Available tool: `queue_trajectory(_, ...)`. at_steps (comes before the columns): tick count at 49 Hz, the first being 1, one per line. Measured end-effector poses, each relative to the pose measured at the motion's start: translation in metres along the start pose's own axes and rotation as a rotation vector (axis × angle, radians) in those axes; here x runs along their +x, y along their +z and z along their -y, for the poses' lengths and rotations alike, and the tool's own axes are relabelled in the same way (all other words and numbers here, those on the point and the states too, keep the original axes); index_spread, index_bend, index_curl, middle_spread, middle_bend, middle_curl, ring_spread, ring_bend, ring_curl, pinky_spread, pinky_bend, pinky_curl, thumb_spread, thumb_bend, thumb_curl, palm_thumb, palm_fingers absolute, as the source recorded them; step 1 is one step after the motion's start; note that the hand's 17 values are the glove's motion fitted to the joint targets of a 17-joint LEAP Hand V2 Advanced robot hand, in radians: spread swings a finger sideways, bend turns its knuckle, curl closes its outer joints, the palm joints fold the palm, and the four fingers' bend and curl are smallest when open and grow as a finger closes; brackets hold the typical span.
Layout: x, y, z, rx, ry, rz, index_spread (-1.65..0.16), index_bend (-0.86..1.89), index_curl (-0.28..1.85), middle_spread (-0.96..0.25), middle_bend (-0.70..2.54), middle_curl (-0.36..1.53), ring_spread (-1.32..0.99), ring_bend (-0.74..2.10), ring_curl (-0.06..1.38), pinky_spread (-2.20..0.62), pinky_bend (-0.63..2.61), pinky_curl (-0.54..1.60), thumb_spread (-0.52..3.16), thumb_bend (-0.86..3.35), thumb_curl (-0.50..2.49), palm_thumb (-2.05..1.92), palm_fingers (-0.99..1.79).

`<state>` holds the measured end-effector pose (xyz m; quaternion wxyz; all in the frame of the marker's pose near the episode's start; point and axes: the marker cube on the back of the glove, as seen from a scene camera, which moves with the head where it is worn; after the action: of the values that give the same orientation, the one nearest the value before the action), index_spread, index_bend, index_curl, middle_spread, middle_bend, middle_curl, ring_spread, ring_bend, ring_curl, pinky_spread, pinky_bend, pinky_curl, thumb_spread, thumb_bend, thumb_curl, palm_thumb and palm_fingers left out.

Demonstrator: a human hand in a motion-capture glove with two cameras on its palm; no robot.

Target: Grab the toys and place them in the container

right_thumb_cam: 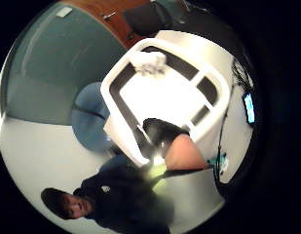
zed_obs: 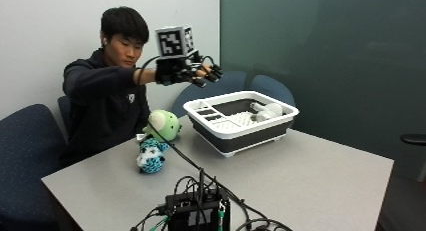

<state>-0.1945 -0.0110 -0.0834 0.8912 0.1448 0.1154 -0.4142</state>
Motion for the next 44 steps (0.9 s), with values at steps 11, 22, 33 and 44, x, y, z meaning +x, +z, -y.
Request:
queue_trajectory(11, 0.012, 0.024, -0.108, -0.036, 0.416, 0.263, -0.27, 0.18, 0.30, -0.07, 0.21, 0.48, -0.06, 0.38, 0.33, 0.03, 0.78, 0.36, 1.16, -0.02, 0.41, 0.03, -0.04)
queue_trajectory(22, -0.028, 0.115, -0.173, -0.293, 0.239, 0.365, -0.29, 0.15, 0.30, -0.10, 0.17, 0.45, -0.08, 0.33, 0.31, 0.02, 0.76, 0.34, 1.17, -0.02, 0.38, 0.05, -0.08)
queue_trajectory(33, -0.043, 0.188, -0.181, -0.437, 0.181, 0.271, -0.32, 0.17, 0.31, -0.09, 0.10, 0.36, -0.02, 0.15, 0.27, 0.05, 0.94, 0.39, 1.13, -0.02, 0.36, 0.06, -0.16)
queue_trajectory(44, -0.038, 0.206, -0.154, -0.184, 0.220, 0.255, -0.30, 0.53, 0.41, -0.14, 0.51, 0.46, -0.12, 0.36, 0.25, -0.05, 0.71, 0.29, 1.24, 0.16, 0.45, 0.40, 0.70)
